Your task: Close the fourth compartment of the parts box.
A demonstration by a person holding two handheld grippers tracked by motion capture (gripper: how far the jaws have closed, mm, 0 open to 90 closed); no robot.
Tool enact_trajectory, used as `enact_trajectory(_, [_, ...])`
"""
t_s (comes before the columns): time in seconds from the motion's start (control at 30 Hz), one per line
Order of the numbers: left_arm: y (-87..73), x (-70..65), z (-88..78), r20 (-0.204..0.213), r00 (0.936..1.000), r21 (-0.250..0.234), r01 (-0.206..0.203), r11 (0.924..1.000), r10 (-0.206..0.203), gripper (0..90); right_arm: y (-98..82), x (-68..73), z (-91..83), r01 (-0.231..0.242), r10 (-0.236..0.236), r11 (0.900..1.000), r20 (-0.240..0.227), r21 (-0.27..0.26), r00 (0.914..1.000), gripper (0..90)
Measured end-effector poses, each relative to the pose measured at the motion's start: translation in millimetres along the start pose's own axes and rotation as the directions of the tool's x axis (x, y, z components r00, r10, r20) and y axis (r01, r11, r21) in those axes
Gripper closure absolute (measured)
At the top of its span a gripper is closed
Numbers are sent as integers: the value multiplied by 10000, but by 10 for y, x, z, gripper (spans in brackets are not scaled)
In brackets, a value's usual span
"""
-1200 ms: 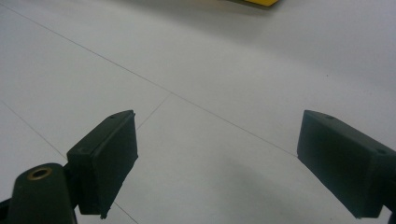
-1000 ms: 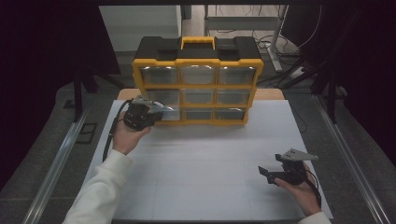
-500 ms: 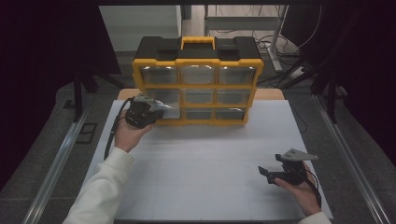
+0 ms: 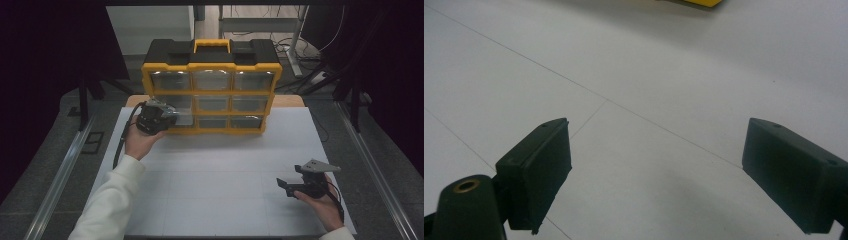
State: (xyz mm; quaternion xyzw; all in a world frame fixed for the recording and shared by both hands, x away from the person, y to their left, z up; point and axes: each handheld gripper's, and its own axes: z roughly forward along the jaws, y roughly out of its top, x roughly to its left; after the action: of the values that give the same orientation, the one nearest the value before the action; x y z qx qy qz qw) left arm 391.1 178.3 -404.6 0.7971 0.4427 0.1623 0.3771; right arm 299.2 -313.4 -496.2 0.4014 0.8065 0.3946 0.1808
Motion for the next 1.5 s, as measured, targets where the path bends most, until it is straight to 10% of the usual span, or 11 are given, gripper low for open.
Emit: enact_trajectory(1.5, [163,163,204,-242,9984,-331,503,9982,-512,900,-2,0,-6,5,-5,10000,-29,-11,10000,125])
